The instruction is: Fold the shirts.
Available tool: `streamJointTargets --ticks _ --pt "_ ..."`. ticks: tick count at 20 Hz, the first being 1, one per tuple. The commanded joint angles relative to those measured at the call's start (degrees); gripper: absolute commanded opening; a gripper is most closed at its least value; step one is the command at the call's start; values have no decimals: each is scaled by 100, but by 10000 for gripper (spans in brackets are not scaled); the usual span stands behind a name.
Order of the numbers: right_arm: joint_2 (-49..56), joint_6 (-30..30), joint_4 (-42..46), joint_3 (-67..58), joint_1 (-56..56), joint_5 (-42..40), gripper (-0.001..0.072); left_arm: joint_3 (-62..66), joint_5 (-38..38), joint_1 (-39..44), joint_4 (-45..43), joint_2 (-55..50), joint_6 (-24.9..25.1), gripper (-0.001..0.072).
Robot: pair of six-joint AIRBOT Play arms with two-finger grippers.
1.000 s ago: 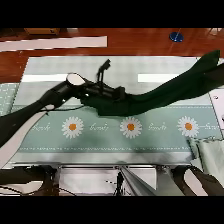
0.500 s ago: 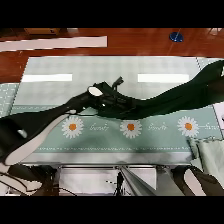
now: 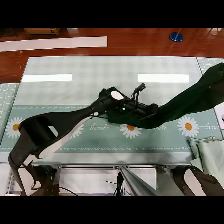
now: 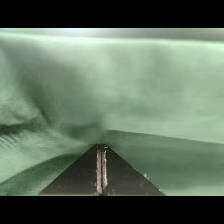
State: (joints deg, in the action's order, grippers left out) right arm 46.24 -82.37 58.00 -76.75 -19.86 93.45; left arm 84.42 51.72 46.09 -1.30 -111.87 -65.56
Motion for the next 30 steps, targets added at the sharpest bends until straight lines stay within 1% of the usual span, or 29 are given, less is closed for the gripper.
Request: streamJointTargets --ticks 1,4,7,9,12,15,18,19,20,21,22,23,25,27,28,29,30 --pt "-2 9 50 -2 7 -17 24 146 568 -514 -282 81 -13 19" --pt "4 -9 39 48 385 -306 25 146 1272 -1408 -1102 691 -13 19" --pt "190 -240 46 227 1196 -890 25 146 1843 -2365 -1947 1690 -17 19" --pt "496 -374 52 378 1871 -1392 25 146 2170 -3091 -2400 2446 -17 19" --pt "1213 -485 96 599 2997 -2341 25 146 2479 -4155 -2837 3427 -66 20" --pt "2251 -560 94 629 4120 -3390 25 146 2802 -5128 -2942 4175 -79 20" --pt "3314 -903 68 629 5058 -4492 26 146 3082 -5694 -2942 4610 -79 20" --pt "3602 -997 0 629 5281 -4870 47 146 3134 -5768 -2942 4690 -79 20" --pt "3829 -1003 -216 627 5442 -5276 243 144 3150 -5786 -2942 4743 -79 20" --pt "3969 -994 -566 627 5532 -5602 530 129 3150 -5779 -2940 4769 -76 21" --pt "3989 -970 -848 627 5539 -5781 569 101 3147 -5746 -2964 4771 -76 21" --pt "3930 -933 -907 595 5490 -5799 569 48 3145 -5735 -2988 4769 -74 21" --pt "3644 -752 -761 503 5237 -5480 568 -140 3132 -5700 -3075 4769 -68 21" --pt "3121 -732 -442 503 4767 -4854 568 -385 3126 -5702 -3093 4752 -46 21" --pt "2789 -734 -105 503 4452 -4374 568 -527 3123 -5702 -3099 4736 50 21" --pt "2461 -734 341 503 4129 -3866 568 -645 3126 -5700 -3156 4717 57 22" --pt "2096 -743 988 503 3746 -3270 568 -767 3123 -5702 -3246 4704 57 22"
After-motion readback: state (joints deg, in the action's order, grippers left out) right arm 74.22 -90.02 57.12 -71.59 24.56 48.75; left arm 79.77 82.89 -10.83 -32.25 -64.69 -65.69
